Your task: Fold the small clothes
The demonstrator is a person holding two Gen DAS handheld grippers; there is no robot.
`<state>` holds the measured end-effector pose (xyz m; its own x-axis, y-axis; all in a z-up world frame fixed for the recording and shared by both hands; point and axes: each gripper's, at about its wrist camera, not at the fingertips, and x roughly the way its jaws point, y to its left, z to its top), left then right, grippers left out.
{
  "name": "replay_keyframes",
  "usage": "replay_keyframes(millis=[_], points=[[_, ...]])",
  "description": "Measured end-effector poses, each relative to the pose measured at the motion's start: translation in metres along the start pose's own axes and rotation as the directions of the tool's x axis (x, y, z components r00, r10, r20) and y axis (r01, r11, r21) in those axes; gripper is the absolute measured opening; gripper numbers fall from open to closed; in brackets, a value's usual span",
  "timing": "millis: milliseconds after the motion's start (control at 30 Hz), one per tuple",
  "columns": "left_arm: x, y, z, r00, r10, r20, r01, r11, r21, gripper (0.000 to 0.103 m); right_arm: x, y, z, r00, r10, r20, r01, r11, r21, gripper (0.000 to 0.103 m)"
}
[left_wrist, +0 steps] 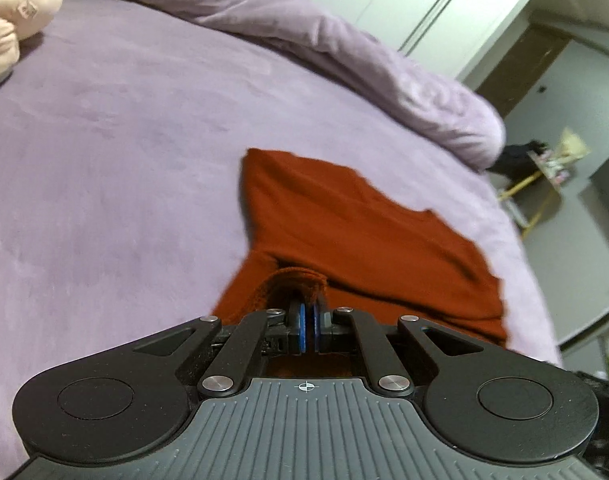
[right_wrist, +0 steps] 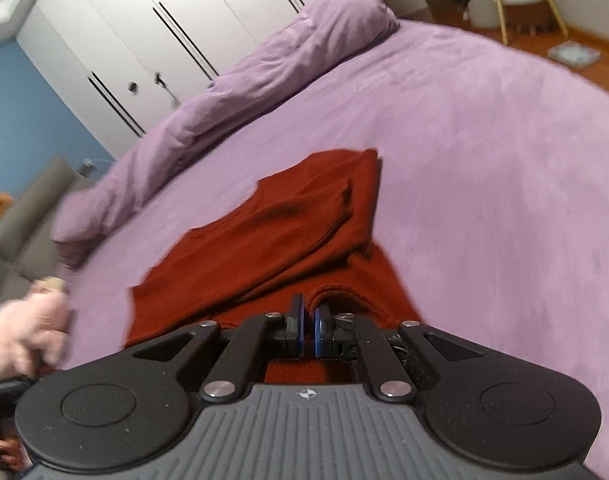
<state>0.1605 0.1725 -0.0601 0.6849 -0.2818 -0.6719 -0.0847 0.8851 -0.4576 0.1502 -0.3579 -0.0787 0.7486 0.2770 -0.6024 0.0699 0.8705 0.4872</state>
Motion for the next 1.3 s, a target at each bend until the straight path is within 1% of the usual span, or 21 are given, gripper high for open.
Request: replay_keyframes(millis=[133,267,300,333,367,400,433,467,567,700,767,800,833,900,933,967,1067,1167,1200,1233,1300], points=[[0.029,0.000,-0.002,0.996,0.093,-0.012,-0.092,0.994,0.052,0.005,0.029,0.012,-0.002,0.995,-0.099,0.018,0.101,0.979,-0.177,0.004],[0.031,0.009,-0.005,0.994,0.111,-0.008,-0.110,0.992,0.055,0.008,0.038,0.022,-0.010,0.987,-0.155,0.051,0.163,0.930,-0.329,0.005],[0.027,0.013,-0.005,0.994,0.109,0.007,-0.109,0.993,0.050,0.015,0.034,0.021,-0.012,0.984,-0.163,0.077,0.180,0.921,-0.347,0.010],[0.023,0.015,-0.005,0.994,0.110,0.026,-0.111,0.993,0.048,0.025,0.029,0.019,-0.011,0.982,-0.163,0.098,0.187,0.918,-0.351,0.019],[0.019,0.019,-0.005,0.994,0.097,0.048,-0.100,0.994,0.051,0.031,0.026,0.015,-0.009,0.981,-0.161,0.107,0.188,0.920,-0.344,0.024],[0.016,0.023,-0.006,0.996,0.070,0.057,-0.074,0.996,0.059,0.038,0.022,0.011,-0.008,0.982,-0.152,0.112,0.181,0.923,-0.339,0.033],[0.016,0.026,-0.006,0.998,0.049,0.047,-0.053,0.996,0.070,0.043,0.021,0.006,-0.008,0.985,-0.139,0.103,0.167,0.923,-0.346,0.037],[0.017,0.028,-0.008,0.999,0.037,0.025,-0.039,0.996,0.084,0.044,0.022,0.004,-0.007,0.987,-0.134,0.083,0.155,0.919,-0.362,0.038],[0.024,0.028,-0.014,0.998,0.055,-0.020,-0.051,0.989,0.138,0.044,0.030,0.002,-0.011,0.992,-0.123,0.023,0.121,0.900,-0.418,0.038],[0.032,0.017,-0.019,0.998,0.052,-0.030,-0.045,0.978,0.204,0.043,0.045,0.011,-0.015,0.993,-0.116,-0.006,0.099,0.870,-0.483,0.036],[0.037,0.011,-0.020,0.998,0.057,-0.035,-0.047,0.970,0.240,0.043,0.052,0.015,-0.016,0.992,-0.122,-0.014,0.098,0.859,-0.502,0.032],[0.041,0.009,-0.019,0.997,0.069,-0.042,-0.056,0.965,0.257,0.041,0.055,0.017,-0.016,0.992,-0.128,-0.016,0.101,0.852,-0.514,0.025],[0.044,0.009,-0.019,0.996,0.078,-0.049,-0.062,0.962,0.265,0.034,0.057,0.018,-0.017,0.991,-0.131,-0.019,0.102,0.845,-0.526,0.015],[0.046,0.008,-0.020,0.995,0.088,-0.049,-0.072,0.960,0.270,0.024,0.059,0.021,-0.020,0.991,-0.131,-0.017,0.101,0.832,-0.545,0.005],[0.046,0.008,-0.019,0.995,0.093,-0.045,-0.077,0.958,0.278,0.016,0.058,0.023,-0.022,0.991,-0.134,-0.007,0.108,0.822,-0.560,0.005],[0.044,0.007,-0.020,0.995,0.096,-0.034,-0.082,0.954,0.289,0.012,0.057,0.024,-0.023,0.991,-0.133,0.004,0.111,0.810,-0.576,0.005],[0.036,0.001,-0.024,0.998,0.065,-0.002,-0.061,0.942,0.329,0.011,0.050,0.028,-0.028,0.994,-0.108,0.028,0.103,0.786,-0.609,0.005],[0.039,-0.003,-0.028,0.998,0.059,-0.024,-0.047,0.931,0.361,0.012,0.042,0.028,-0.030,0.998,-0.066,0.023,0.066,0.795,-0.603,0.005],[0.043,-0.002,-0.028,0.997,0.075,-0.031,-0.059,0.932,0.359,0.013,0.042,0.027,-0.031,0.998,-0.056,0.018,0.055,0.799,-0.598,0.005],[0.047,0.001,-0.027,0.995,0.094,-0.039,-0.076,0.936,0.343,0.018,0.042,0.026,-0.031,0.998,-0.059,0.014,0.056,0.800,-0.597,0.005],[0.053,0.008,-0.024,0.994,0.093,-0.064,-0.071,0.953,0.295,0.023,0.048,0.023,-0.030,0.996,-0.093,-0.001,0.075,0.804,-0.591,0.006]])
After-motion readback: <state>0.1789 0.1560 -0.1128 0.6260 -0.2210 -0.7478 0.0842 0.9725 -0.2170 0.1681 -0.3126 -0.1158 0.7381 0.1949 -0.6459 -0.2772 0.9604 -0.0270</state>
